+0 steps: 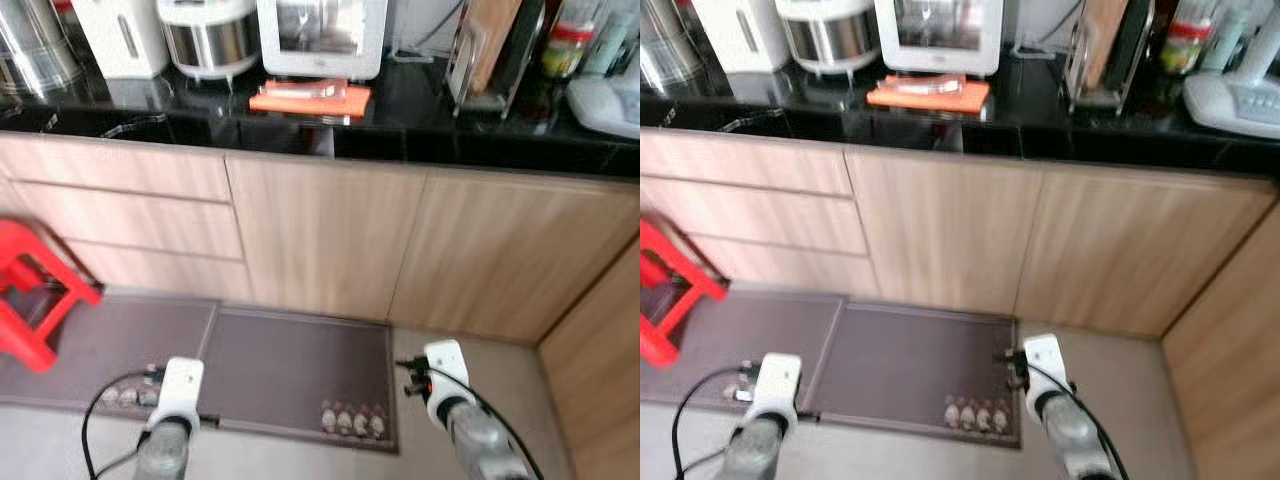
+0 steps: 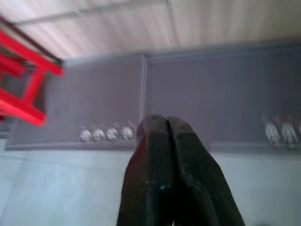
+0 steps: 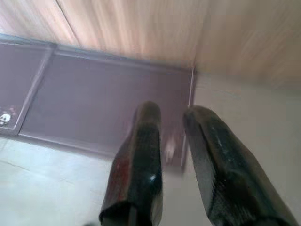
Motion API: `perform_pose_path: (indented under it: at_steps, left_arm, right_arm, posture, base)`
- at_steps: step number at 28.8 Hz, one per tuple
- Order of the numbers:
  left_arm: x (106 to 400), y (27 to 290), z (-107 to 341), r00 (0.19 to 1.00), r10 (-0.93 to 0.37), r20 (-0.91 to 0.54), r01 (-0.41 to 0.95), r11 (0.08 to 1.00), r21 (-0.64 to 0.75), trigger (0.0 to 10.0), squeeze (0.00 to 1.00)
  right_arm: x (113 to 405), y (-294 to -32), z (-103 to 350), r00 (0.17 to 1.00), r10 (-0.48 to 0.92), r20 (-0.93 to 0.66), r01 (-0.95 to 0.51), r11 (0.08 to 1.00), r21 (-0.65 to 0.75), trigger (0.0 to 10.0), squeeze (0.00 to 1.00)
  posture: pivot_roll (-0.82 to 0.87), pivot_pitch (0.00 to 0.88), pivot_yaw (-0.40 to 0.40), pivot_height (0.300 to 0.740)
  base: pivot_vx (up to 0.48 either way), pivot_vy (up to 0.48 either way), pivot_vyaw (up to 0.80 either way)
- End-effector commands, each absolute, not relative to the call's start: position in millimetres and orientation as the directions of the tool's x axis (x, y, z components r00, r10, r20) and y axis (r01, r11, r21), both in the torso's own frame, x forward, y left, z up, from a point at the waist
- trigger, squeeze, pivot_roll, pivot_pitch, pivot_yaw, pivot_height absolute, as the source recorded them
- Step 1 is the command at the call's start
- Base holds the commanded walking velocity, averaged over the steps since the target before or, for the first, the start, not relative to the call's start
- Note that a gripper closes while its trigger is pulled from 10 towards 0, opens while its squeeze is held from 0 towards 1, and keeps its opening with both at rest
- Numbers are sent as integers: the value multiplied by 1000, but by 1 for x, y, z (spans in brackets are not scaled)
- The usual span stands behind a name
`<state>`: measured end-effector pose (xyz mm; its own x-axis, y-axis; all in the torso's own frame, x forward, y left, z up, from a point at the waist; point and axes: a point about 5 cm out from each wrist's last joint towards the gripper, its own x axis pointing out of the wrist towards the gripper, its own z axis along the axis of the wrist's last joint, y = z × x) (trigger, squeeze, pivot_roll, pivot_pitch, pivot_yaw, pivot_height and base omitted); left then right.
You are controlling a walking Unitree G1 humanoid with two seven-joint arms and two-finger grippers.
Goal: Kitchen organization
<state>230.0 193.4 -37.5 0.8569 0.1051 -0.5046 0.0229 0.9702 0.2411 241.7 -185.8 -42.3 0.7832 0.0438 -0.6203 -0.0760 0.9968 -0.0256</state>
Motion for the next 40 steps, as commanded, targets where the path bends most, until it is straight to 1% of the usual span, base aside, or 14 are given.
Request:
perform_pose_path:
  at_steps: [1, 4, 6, 9, 10, 11, 15, 17, 20, 23, 28, 35, 40]
  left_arm:
    - [220, 191, -49, 816, 94, -570, 64, 966, 251, 10000, 0]
    - [214, 189, -56, 789, 93, -607, 78, 965, 249, 10000, 0]
    - [206, 189, -63, 757, 104, -645, 75, 967, 244, 10000, 0]
    - [202, 189, -67, 742, 104, -662, 78, 968, 239, 10000, 0]
    - [200, 189, -68, 734, 106, -671, 89, 964, 249, 10000, 0]
    - [199, 188, -69, 730, 103, -675, 94, 964, 249, 10000, 0]
    - [196, 186, -71, 722, 93, -686, 106, 965, 242, 10000, 0]
    - [195, 185, -73, 717, 92, -691, 106, 965, 238, 10000, 0]
    - [192, 185, -75, 702, 95, -706, 109, 965, 238, 10000, 0]
    - [185, 190, -79, 675, 105, -730, 110, 965, 239, 10000, 0]
    - [181, 192, -81, 660, 111, -743, 108, 964, 241, 10000, 0]
    - [175, 194, -84, 640, 115, -760, 104, 967, 234, 10000, 0]
    - [172, 195, -86, 628, 117, -769, 105, 967, 232, 10000, 0]
  right_arm:
    - [228, -185, -56, 721, 12, -693, 16, 999, 33, 10000, 0]
    - [221, -186, -62, 690, -6, -724, 36, 999, 26, 10000, 0]
    - [215, -181, -66, 660, 37, -750, -55, 998, 1, 10000, 0]
    - [210, -179, -70, 637, 37, -770, -64, 998, -5, 10000, 0]
    - [205, -179, -73, 611, 27, -792, -59, 998, -11, 10000, 0]
    - [204, -179, -74, 606, 25, -795, -57, 998, -12, 10000, 0]
    - [201, -181, -76, 600, 28, -800, -23, 1000, 18, 10000, 0]
    - [201, -183, -76, 597, 20, -802, 4, 1000, 28, 10000, 0]
    - [202, -183, -75, 595, 19, -803, -10, 1000, 16, 10000, 0]
    - [204, -180, -74, 609, 28, -793, -17, 1000, 23, 10000, 0]
    - [208, -175, -72, 624, 58, -780, -39, 998, 43, 10000, 0]
    - [204, -168, -75, 616, 94, -782, -71, 995, 64, 10000, 0]
    - [207, -168, -73, 619, 101, -779, -75, 995, 69, 10000, 0]
  posture:
    - [-168, 0, 27, 731]
    - [-154, 0, 27, 731]
    - [-159, 0, 31, 731]
    - [-167, 0, 34, 731]
    - [-165, 0, 35, 731]
    - [-164, 0, 40, 731]
    - [-163, 0, 40, 731]
    - [-163, 0, 39, 731]
    - [-157, 0, 36, 731]
    - [-155, 0, 39, 731]
    - [-155, 0, 37, 731]
    - [-150, 0, 36, 731]
    - [-151, 0, 36, 731]
  base:
    - [0, 375, -800]
    - [0, 365, -781]
    - [0, 360, 0]
    - [0, 360, 0]
    - [0, 334, 0]
    - [0, 319, 0]
    - [0, 300, 0]
    - [0, 298, -697]
    - [0, 299, -788]
    - [0, 299, 0]
    - [0, 299, 0]
    - [0, 297, 0]
    - [0, 300, 0]
